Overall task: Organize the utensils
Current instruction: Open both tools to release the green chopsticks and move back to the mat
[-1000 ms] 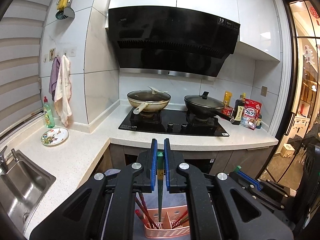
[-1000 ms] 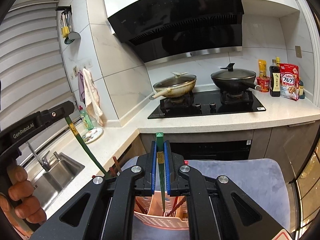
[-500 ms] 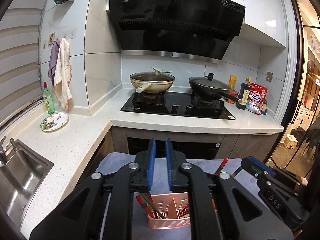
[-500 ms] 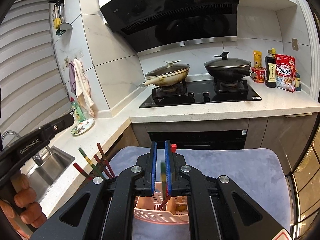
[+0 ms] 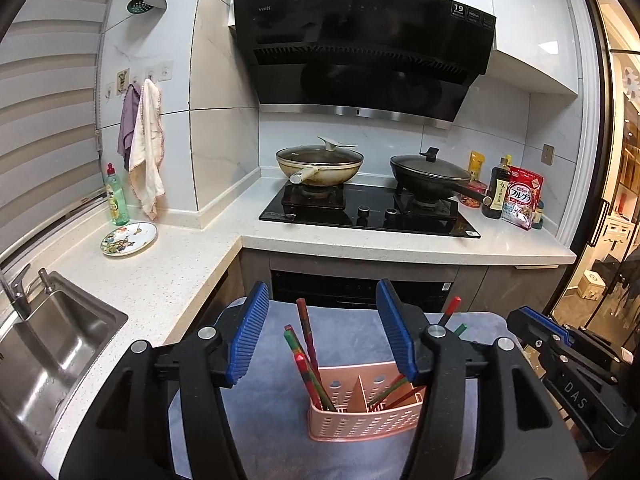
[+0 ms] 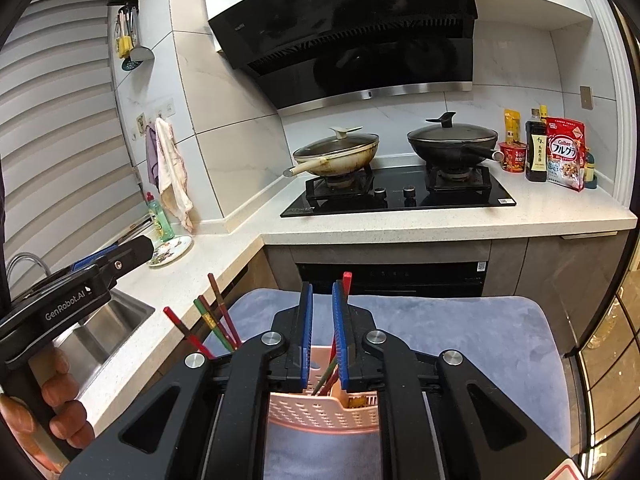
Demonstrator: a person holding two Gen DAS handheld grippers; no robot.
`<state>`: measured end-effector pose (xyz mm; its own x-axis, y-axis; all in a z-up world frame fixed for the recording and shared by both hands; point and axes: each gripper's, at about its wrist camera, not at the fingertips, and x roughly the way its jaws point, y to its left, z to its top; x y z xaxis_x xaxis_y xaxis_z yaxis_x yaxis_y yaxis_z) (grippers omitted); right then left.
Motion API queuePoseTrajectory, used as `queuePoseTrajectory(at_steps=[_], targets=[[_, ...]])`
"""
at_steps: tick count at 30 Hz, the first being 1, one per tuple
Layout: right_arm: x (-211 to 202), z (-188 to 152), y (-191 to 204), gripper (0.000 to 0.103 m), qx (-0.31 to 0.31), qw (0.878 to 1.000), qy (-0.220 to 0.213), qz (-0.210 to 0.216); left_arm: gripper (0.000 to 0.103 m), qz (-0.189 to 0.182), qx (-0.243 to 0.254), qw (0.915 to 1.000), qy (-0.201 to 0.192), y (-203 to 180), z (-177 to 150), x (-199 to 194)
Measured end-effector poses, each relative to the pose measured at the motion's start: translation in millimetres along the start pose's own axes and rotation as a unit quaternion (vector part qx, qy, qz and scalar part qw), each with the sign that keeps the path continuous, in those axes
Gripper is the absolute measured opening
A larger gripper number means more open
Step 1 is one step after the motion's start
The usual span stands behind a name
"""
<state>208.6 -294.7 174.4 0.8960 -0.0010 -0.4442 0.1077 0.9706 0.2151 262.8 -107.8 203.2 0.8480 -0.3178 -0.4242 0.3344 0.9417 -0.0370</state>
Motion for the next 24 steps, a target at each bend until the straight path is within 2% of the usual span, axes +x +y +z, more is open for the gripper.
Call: queuePoseTrajectory(at_steps=[16,24], targets=[[-29,-28,3,0.012,-0.004,1.0,0.014,-0.001,0.053,0.009,0.007,0.9999,0.013,0,-23,-26],[-44,-62,11,0.014,-0.024,0.999,0.037,-0.011,0.053,0.01,0.012,0.9996,0.022,3,-50,-44]])
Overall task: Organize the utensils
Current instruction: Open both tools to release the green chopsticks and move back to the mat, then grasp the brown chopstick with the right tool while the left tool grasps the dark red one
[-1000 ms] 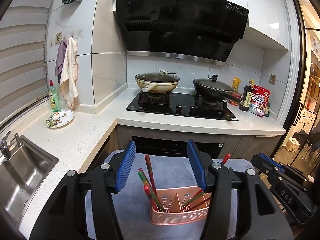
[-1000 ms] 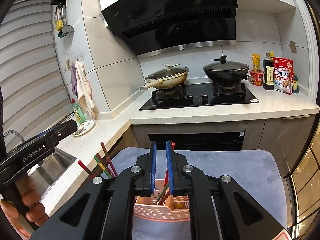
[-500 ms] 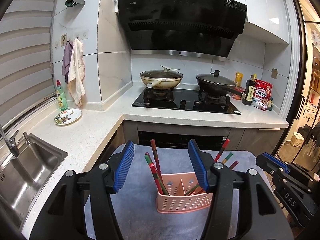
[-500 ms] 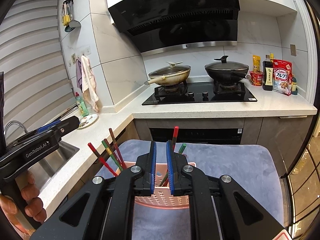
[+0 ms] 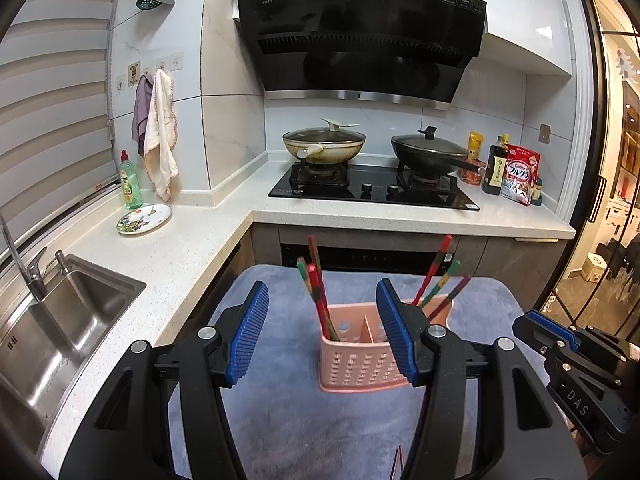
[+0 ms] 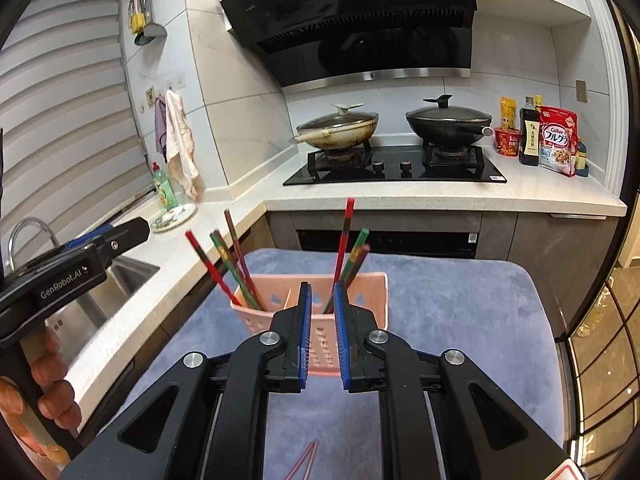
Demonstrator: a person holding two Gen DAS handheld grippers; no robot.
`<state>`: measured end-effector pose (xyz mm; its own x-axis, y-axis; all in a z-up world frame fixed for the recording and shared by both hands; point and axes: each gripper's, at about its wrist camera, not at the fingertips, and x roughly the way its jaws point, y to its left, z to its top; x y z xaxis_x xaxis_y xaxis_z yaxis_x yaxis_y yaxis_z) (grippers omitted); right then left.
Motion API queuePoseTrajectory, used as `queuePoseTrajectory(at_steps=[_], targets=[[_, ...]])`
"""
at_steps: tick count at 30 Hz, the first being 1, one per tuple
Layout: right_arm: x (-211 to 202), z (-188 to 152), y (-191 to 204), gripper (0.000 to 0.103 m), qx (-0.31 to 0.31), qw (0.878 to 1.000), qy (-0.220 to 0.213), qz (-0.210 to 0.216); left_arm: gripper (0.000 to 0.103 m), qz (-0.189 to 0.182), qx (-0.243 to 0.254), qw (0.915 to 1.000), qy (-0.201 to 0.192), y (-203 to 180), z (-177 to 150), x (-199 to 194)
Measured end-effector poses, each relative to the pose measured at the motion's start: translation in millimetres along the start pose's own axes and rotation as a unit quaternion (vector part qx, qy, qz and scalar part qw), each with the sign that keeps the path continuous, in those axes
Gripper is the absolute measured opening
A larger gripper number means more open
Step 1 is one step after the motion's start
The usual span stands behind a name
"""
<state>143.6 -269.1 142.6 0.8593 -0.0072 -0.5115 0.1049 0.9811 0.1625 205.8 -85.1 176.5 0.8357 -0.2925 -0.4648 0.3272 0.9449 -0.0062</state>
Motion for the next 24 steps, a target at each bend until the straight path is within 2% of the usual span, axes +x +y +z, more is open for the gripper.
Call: queuePoseTrajectory(at_steps=[3,8,18,24], targets=[[-6,-19,6,0.024,-0.014,1.0,0.008,-0.005,0.053,-0.001,0.002,1.0,0.007,1,-17,-8],[-17,-57,16,0.024,-0.034,0.999,0.033,-0.004,0.053,0.0,0.007,0.9996,0.029,2,-53,-21],[-35,-160,36,0.024,-0.073,0.991,0.111,-0.005,0.053,0.006,0.006,0.9953,0.097,5,-140,-34],[-42,-210,41,0.024,-0.057,0.987,0.152,0.004,0.053,0.006,0.0,0.9901,0.14,5,-184,-37]])
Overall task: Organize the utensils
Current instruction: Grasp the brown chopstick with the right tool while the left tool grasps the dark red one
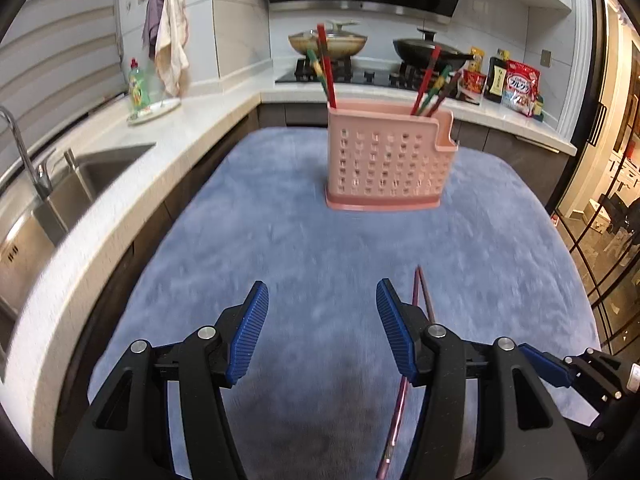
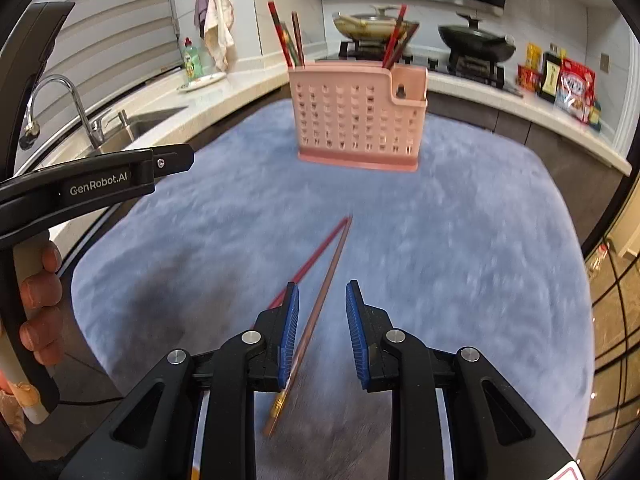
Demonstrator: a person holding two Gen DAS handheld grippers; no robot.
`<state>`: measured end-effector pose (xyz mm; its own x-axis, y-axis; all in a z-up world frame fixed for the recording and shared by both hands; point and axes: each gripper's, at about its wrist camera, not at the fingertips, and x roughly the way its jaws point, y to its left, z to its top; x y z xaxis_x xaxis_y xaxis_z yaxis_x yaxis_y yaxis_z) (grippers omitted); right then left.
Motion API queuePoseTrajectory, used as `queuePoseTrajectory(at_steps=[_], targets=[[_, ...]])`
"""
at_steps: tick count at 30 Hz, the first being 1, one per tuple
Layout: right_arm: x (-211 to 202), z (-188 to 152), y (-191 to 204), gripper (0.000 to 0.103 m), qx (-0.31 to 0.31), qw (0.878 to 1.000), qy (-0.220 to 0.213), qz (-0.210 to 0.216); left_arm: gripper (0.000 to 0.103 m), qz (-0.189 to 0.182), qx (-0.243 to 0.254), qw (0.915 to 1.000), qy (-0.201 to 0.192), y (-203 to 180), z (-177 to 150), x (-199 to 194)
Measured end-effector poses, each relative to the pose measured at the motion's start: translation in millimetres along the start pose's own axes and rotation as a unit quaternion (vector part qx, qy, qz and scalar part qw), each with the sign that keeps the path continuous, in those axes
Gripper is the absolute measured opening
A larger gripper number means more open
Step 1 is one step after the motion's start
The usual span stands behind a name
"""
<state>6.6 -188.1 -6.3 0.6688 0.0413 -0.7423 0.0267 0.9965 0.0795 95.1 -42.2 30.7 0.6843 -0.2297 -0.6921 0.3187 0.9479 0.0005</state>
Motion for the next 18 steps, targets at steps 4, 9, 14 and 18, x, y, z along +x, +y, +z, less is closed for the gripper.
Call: queuePoseTrajectory(at_steps=[4,9,14,18], targets=[[10,-26,6,0.024,0.007,1.0,0.028,0.007,0.053,0.005,0.006,0.9998,0.021,0,-26,5],[16,-45,15,0.024,0.006,0.999,0.047,0.019,0.062,0.002,0.0,0.9991,0.042,2,-52,7],[26,-62,24,0.024,0.003,0.997,0.066,0.025,0.064,-0.004,0.004,0.9987,0.051,0,-66,4],[28,-71,28,0.025,-0.003,0.998,0.066,0.022,0.066,-0.004,0.005,0.9983,0.058,-1,-74,3]])
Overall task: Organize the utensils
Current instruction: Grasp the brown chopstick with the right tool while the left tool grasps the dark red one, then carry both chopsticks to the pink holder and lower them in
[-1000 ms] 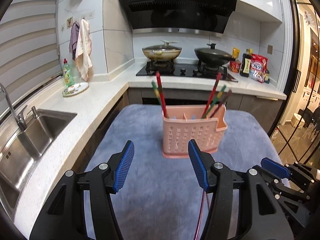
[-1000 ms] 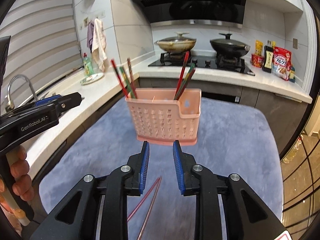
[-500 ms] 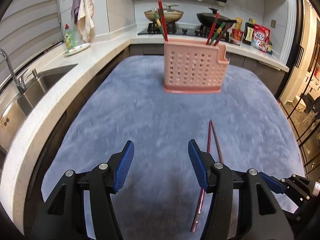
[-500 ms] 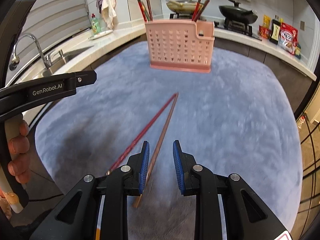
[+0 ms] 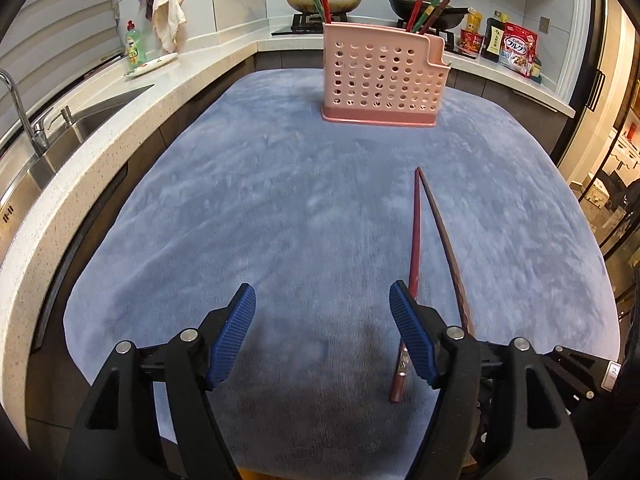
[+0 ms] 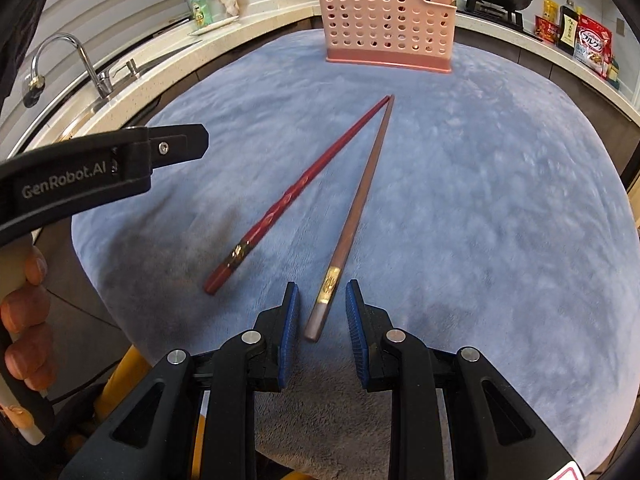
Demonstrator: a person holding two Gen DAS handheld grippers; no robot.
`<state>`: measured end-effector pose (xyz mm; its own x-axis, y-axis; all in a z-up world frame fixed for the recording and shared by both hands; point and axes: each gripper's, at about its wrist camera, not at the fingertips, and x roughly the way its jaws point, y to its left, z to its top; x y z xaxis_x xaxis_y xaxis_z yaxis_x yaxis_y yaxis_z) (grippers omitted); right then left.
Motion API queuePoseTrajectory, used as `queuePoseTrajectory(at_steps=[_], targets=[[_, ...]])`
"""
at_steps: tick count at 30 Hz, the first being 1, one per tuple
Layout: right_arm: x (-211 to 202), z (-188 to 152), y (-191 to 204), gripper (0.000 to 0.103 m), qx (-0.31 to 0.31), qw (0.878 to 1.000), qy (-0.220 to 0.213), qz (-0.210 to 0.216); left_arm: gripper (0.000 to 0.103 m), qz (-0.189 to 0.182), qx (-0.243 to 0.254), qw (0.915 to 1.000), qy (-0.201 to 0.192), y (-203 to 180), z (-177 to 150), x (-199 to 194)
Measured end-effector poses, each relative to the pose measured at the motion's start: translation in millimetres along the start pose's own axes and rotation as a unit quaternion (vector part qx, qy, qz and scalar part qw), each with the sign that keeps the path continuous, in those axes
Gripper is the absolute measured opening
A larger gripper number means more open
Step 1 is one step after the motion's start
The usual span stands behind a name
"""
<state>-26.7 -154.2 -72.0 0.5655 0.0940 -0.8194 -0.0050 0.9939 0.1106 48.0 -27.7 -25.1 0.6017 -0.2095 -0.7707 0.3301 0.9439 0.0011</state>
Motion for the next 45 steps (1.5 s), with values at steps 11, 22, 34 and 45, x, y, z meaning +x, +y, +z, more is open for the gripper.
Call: queuePoseTrajectory(at_steps=[11,22,34,45], targets=[[-6,-5,-24,0.009,0.029,0.999,-0.009,-0.013,0.069,-0.023,0.011,0.9994,0.022,-10,-22,0],[-15,-11,-62,0.007,0.081,0.996,-0.013,-0.033,0.069,-0.053,0.024,0.9967,0.056,-30,-39,18],[-16,-12,-63,0.007,0.083,0.996,-0.012,-0.028,0.013,-0.05,0.033,0.996,0.067,-33,-41,25],[-41,3,-60,0.007,0.074,0.996,-0.036,-0.031,0.007,-0.072,0.025,0.9948,0.067,-29,-25,5]])
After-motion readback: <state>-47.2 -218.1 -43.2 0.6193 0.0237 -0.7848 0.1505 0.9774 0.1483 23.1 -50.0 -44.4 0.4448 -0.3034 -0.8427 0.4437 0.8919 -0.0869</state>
